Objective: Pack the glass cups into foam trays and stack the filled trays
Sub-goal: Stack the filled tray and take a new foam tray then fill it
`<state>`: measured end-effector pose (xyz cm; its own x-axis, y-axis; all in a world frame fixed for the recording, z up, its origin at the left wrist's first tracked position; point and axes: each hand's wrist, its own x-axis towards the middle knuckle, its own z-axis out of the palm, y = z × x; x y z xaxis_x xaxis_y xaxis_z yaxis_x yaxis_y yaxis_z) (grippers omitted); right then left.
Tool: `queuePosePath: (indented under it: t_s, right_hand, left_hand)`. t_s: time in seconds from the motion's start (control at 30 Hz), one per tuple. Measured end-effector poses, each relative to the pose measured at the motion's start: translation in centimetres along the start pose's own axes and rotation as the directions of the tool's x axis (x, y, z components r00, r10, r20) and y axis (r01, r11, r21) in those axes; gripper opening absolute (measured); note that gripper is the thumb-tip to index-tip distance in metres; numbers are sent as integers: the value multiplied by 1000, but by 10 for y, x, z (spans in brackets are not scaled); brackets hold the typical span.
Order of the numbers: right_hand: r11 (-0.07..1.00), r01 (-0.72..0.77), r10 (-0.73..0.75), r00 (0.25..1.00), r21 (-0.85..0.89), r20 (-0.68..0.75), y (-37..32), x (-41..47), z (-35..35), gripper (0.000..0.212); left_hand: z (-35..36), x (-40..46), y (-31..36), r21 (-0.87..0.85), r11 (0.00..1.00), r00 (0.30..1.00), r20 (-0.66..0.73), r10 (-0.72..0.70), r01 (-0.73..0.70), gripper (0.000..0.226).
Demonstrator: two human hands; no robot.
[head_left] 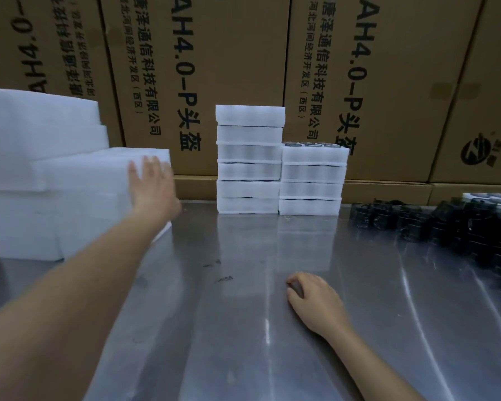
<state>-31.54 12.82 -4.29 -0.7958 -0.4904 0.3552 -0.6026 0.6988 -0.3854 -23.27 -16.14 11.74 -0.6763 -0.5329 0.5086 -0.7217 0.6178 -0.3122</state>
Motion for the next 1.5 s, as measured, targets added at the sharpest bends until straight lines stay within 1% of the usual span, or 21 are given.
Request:
queuePosePath:
  t_s: [0.1,0.3,0.37,0.47,0.53,0.6,0.67,0.8,0.87,0.93,0.97,1.0,1.03,1.07,1.1,1.13,1.17,1.23,1.3,1.4,1.5]
  right_hand:
    - [1000,-2,2,1000,1,-7,0,0,0,24]
    - [1000,-13,13,1000,13,8,-1,0,-3,25]
    - [1000,-15,15,1000,12,15,-1,1,-4,25]
    - [998,-51,50,998,39,31,0,2,-2,25]
    - [968,-151,150,988,199,16,2,4,-3,23]
    - [858,-220,275,960,464,-53,4,7,-6,20]
    - [735,-217,403,902,643,-156,9,12,-11,18]
    - [534,-221,638,739,816,-217,32,16,-27,25]
    - [438,-209,716,670,874,-198,46,16,-37,25]
    - [364,-187,753,636,912,-170,56,15,-46,25]
    - [347,-175,751,640,921,-162,59,14,-50,25]
    - [348,-169,735,659,922,-157,61,14,-51,25]
    - [359,-169,709,689,918,-150,61,13,-52,25]
    - [370,-179,678,723,912,-133,62,13,-52,26]
    - [379,-197,642,760,904,-104,60,14,-52,29]
    - [391,-221,603,795,893,-68,59,14,-52,35]
    - [407,-246,564,825,880,-30,58,14,-52,41]
    - [446,-278,486,873,851,31,56,13,-54,50]
    - [472,-283,411,908,835,75,56,8,-57,52]
    - [514,-267,396,917,815,51,56,2,-59,54]
    - [457,-226,479,877,860,-24,59,-2,-61,51]
  left_hand:
    - [0,11,-29,43,983,980,82,-180,177,76]
    - [-9,11,-39,-50,989,990,11,-140,141,36]
    - [-18,12,-44,-63,992,992,-57,-114,110,29]
    - [-38,7,-40,-107,994,959,-284,-19,-12,22]
    - [-51,-4,-28,-186,974,903,-428,40,-131,23]
    - [-55,-25,-8,-342,904,877,-475,71,-258,34]
    - [-49,-58,17,-520,774,893,-433,125,-361,43]
    - [-15,-136,64,-609,579,839,-433,330,-542,40]
    - [5,-161,78,-631,512,812,-441,382,-583,38]
    - [20,-172,88,-683,429,802,-443,401,-591,38]
    - [25,-173,91,-747,367,824,-432,366,-555,38]
    - [30,-171,93,-843,282,879,-381,288,-458,38]
    - [33,-166,95,-944,152,948,-264,177,-291,38]
    - [34,-159,97,-997,-19,994,-74,81,-73,41]
    - [35,-152,96,-966,-211,989,142,47,149,45]
    - [35,-144,96,-875,-372,948,312,59,311,49]
    - [38,-137,98,-794,-450,906,413,93,408,51]
    - [40,-130,105,-795,-390,885,427,184,465,50]
    - [38,-132,113,-835,-309,885,386,259,455,49]
    - [34,-140,114,-820,-386,895,310,320,422,53]
    - [31,-143,111,-821,-391,907,344,243,416,49]
